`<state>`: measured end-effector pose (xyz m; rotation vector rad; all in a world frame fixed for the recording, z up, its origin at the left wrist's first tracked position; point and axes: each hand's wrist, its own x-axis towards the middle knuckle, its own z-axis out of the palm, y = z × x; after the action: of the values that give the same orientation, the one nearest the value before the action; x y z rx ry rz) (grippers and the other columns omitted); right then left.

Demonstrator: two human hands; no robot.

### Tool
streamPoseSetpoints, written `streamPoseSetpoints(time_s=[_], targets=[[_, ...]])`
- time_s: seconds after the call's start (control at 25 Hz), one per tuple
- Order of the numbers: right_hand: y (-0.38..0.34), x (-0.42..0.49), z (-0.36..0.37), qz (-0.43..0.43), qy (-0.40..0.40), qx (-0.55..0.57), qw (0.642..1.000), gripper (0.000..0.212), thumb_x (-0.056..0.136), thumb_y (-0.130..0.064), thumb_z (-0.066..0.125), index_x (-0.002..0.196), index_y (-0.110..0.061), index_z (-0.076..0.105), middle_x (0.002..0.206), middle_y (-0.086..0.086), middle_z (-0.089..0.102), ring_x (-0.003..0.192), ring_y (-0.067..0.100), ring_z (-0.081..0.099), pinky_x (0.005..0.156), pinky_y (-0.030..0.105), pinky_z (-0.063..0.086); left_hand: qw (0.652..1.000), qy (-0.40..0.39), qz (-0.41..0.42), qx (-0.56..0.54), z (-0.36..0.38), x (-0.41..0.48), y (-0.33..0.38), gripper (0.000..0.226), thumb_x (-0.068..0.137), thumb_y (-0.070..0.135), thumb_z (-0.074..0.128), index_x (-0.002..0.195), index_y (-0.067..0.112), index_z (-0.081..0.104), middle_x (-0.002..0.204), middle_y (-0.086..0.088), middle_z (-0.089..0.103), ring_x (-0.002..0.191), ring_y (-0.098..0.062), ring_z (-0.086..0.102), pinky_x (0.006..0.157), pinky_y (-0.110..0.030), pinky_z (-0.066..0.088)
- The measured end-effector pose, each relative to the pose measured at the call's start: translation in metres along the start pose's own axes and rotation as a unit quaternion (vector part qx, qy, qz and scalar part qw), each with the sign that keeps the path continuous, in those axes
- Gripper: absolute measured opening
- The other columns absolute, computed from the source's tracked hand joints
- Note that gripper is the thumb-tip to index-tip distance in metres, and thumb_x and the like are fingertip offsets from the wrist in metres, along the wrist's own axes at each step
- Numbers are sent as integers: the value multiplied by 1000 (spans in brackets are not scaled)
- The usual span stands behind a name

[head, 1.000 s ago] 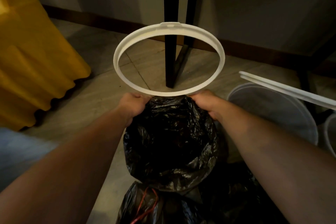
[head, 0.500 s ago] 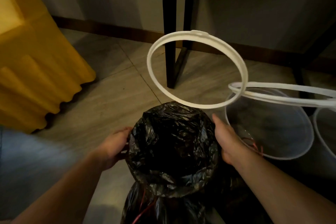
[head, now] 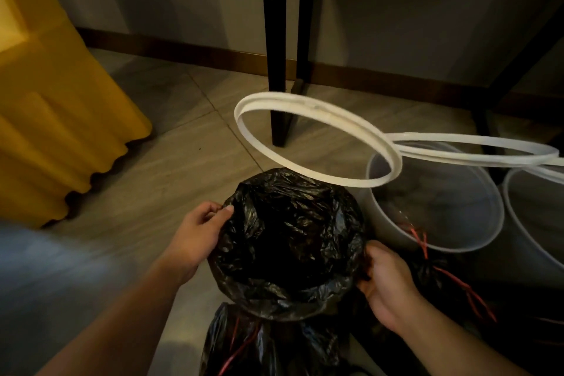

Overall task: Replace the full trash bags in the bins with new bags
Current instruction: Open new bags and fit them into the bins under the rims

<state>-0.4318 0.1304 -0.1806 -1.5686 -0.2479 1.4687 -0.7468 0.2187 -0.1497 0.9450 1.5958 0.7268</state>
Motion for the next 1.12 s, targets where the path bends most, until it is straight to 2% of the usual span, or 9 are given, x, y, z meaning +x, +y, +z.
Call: streamPoseSetpoints(time_s=[0.12,0.32,0.56,0.72,0.8,0.88,0.96,1.04,1.12], targets=[[-14,9,16,-3,3,-1,1000,32,104,-13,53,94,-20,83,102,10,81,85,22,80,63,37,63,994,65,77,47,9,-1,-4,30,105,40,60,90,15,62,89,-20,69,82,-28,67,79,-60,54],[-48,33,52,-13,-9,-58,998,24,105,-24,58,121,-19,75,111,9,80,109,31,75,98,55,59,985,150,75,32,19,2,5,22,107,40,53,104,20,61,99,-5,70,95,-29,68,83,-54,57],[-65,44,70,-14,8,-46,999,29,108,-34,56,121,-16,74,111,10,80,106,30,76,96,52,60,978,196,47,46,32,7,11,21,107,44,47,90,33,51,99,-2,67,93,-23,65,88,-56,57],[-50,24,56,5,13,-29,999,40,109,-46,48,136,-23,66,134,4,71,126,24,65,114,52,47,979,204,30,0,29,4,8,32,101,52,54,110,21,57,113,-5,66,103,-26,67,92,-56,58],[-29,-1,38,-110,85,-98,985,22,106,-39,56,118,-32,72,126,-1,73,116,15,67,109,49,51,970,214,94,69,25,-4,0,56,94,62,56,131,20,55,134,-5,58,119,-25,61,101,-53,55],[-21,-26,26,-347,83,-258,898,10,98,-28,64,99,-32,73,109,-8,69,101,6,65,99,34,55,941,208,194,185,26,-14,-6,65,90,66,56,140,24,51,147,-1,48,133,-22,50,109,-47,48],[-34,-24,37,-531,-30,-470,704,15,92,-27,63,102,-22,73,109,-5,63,105,9,60,96,26,52,927,171,257,212,36,-18,-9,65,89,57,65,144,27,47,151,5,42,138,-15,44,110,-40,43],[-56,-12,76,-465,-137,-679,551,35,91,-38,60,119,-19,68,121,3,63,116,23,58,98,37,53,927,142,269,219,44,-19,-11,68,89,41,73,149,29,43,154,9,37,138,-8,39,110,-34,38],[-67,17,117,-275,-193,-806,487,48,92,-45,63,134,-21,59,132,7,61,121,30,57,98,43,54,933,135,259,209,46,-18,-15,70,89,29,73,150,30,40,158,9,33,139,-5,38,109,-31,37]])
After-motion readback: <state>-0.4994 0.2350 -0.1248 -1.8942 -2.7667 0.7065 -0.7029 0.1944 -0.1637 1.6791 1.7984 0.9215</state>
